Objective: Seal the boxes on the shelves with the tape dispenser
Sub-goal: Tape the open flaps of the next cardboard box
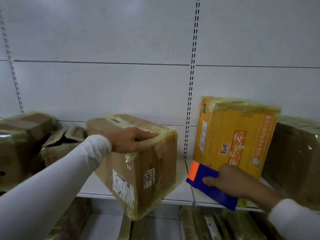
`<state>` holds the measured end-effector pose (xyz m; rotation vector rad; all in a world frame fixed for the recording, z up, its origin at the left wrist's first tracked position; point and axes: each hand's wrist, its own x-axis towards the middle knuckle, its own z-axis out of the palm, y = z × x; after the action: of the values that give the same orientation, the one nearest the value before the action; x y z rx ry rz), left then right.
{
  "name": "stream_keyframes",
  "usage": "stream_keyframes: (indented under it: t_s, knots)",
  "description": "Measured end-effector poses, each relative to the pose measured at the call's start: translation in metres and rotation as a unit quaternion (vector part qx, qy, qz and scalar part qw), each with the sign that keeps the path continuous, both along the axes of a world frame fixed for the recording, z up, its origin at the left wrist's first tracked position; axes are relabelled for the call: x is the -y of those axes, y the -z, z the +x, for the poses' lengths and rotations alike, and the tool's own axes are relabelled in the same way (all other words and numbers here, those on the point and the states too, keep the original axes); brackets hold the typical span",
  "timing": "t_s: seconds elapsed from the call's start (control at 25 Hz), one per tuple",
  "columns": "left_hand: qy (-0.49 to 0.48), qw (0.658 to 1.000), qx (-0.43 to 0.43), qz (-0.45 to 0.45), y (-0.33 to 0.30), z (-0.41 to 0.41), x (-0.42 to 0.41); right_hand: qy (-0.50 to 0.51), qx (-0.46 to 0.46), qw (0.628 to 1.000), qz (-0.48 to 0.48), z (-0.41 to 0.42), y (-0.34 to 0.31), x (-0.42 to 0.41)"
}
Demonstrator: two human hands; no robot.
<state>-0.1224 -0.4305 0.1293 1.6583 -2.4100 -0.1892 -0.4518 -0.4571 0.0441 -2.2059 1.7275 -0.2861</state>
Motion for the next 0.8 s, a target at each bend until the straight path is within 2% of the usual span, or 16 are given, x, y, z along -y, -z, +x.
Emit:
stream_keyframes:
  t_s: [0.16, 0.24, 0.44, 0.52, 0.6, 0.64, 0.72, 0.8]
  knots:
    - [0.020, 1.000, 0.005, 0.019, -0.009, -0.003, -0.002, -0.122, 0.114, 0.986, 0.013, -0.011, -0.032, -0.014]
    - [0.034, 0.999, 0.010, 0.024, -0.009, 0.003, -0.008, -0.140, 0.162, 0.977, 0.005, -0.011, -0.047, -0.020]
    - [0.066, 0.998, -0.006, 0.024, -0.011, 0.021, -0.028, -0.194, 0.171, 0.965, 0.043, 0.000, -0.054, -0.030]
    - [0.046, 0.999, -0.015, 0.012, -0.012, 0.027, -0.037, -0.202, 0.178, 0.962, 0.041, 0.005, -0.054, -0.032]
    - [0.003, 0.999, -0.015, -0.038, -0.006, 0.021, -0.041, -0.210, 0.180, 0.960, 0.050, 0.012, -0.052, -0.034]
    - [-0.032, 0.996, 0.019, -0.086, -0.001, 0.014, -0.041, -0.212, 0.182, 0.959, 0.056, 0.014, -0.051, -0.035]
    - [-0.102, 0.969, 0.151, -0.165, 0.012, 0.000, -0.038, -0.211, 0.183, 0.958, 0.061, 0.018, -0.051, -0.039]
    - [-0.121, 0.951, 0.203, -0.198, 0.021, -0.007, -0.032, -0.211, 0.182, 0.958, 0.065, 0.021, -0.050, -0.042]
